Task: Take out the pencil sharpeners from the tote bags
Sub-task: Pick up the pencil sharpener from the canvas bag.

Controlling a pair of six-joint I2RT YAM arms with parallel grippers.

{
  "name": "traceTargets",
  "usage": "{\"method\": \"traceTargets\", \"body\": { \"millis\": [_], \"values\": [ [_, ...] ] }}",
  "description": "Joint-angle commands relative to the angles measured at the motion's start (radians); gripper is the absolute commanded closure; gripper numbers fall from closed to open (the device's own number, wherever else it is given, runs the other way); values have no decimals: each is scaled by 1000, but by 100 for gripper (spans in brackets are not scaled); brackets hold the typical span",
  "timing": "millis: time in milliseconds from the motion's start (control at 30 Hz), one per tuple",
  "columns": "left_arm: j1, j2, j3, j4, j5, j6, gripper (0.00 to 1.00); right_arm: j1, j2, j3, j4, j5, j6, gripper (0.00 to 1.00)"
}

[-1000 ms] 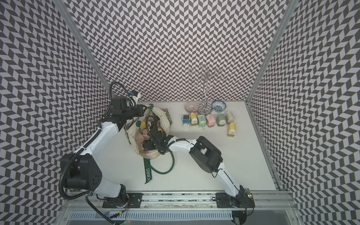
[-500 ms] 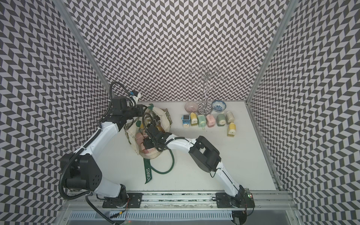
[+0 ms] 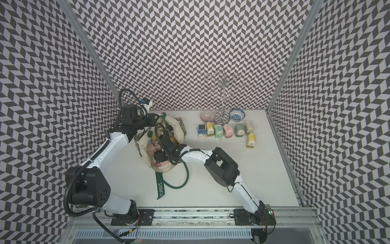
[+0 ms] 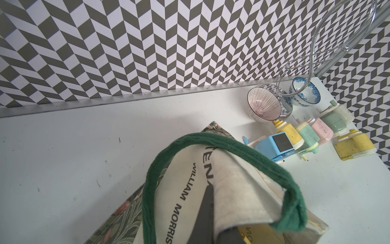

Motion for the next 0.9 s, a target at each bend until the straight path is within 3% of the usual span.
{"method": "traceTargets", "body": {
  "millis": [0, 233, 467, 633, 867],
  "values": [
    [-1, -37, -1, 4, -14, 8, 100, -7, 42, -74, -92, -97, 29, 16],
    [-3, -39, -2, 1, -18, 13, 100, -6, 59, -104, -92, -145, 54, 15],
    [-4, -41, -1, 0, -22, 14, 100, -7, 36, -121, -175, -17, 10, 11],
    [-4, -43, 0, 0, -21, 15, 100, 7, 41, -172, -113, -172, 45, 2],
    [-14, -43, -4, -1, -34, 23, 100, 14, 33, -136, -77, -201, 67, 15]
  ]
}}
